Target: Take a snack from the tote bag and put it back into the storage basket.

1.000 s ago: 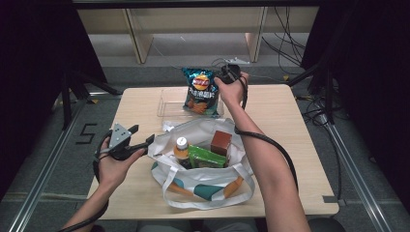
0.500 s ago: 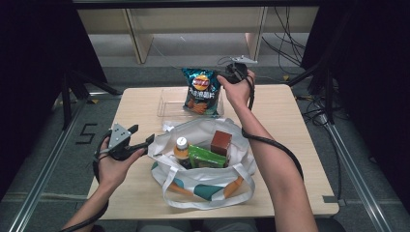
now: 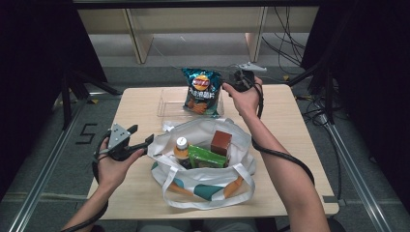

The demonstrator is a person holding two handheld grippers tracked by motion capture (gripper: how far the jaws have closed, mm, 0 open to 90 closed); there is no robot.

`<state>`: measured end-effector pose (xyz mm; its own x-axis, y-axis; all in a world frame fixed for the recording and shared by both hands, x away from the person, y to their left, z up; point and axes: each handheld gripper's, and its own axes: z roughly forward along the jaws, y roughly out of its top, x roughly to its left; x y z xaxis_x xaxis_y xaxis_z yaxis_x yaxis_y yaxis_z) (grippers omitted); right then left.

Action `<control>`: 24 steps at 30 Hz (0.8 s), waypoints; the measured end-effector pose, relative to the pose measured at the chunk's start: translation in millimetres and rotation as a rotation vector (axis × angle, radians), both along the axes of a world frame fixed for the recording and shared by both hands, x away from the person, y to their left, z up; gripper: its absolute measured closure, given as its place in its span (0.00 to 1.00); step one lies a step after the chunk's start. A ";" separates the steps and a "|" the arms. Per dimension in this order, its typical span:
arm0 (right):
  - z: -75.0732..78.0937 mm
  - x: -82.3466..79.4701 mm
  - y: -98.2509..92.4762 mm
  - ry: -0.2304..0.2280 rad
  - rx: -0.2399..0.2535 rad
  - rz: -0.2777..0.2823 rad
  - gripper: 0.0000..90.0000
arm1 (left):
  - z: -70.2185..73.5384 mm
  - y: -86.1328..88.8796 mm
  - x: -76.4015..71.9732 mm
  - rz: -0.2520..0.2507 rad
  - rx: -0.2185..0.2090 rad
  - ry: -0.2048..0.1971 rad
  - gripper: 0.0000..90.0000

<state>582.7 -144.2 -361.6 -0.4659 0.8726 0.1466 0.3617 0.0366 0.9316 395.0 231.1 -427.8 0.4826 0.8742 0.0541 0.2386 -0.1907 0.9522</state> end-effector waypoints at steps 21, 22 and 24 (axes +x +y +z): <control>-1.9 -44.6 -22.6 -0.021 0.004 0.094 0.58 | -0.1 0.9 0.0 0.004 0.000 -0.001 0.33; -1.8 -50.8 -24.6 -0.020 0.015 0.099 0.59 | -0.2 0.6 -0.1 0.004 0.002 0.000 0.33; -0.2 -56.0 -25.7 -0.007 0.024 0.106 0.59 | -0.3 0.2 -0.1 0.004 0.003 0.000 0.33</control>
<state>526.7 -170.0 -361.9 -0.5565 0.8146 0.1632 0.3501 0.0518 0.9353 394.9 231.4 -428.1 0.4793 0.8758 0.0565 0.2394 -0.1925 0.9516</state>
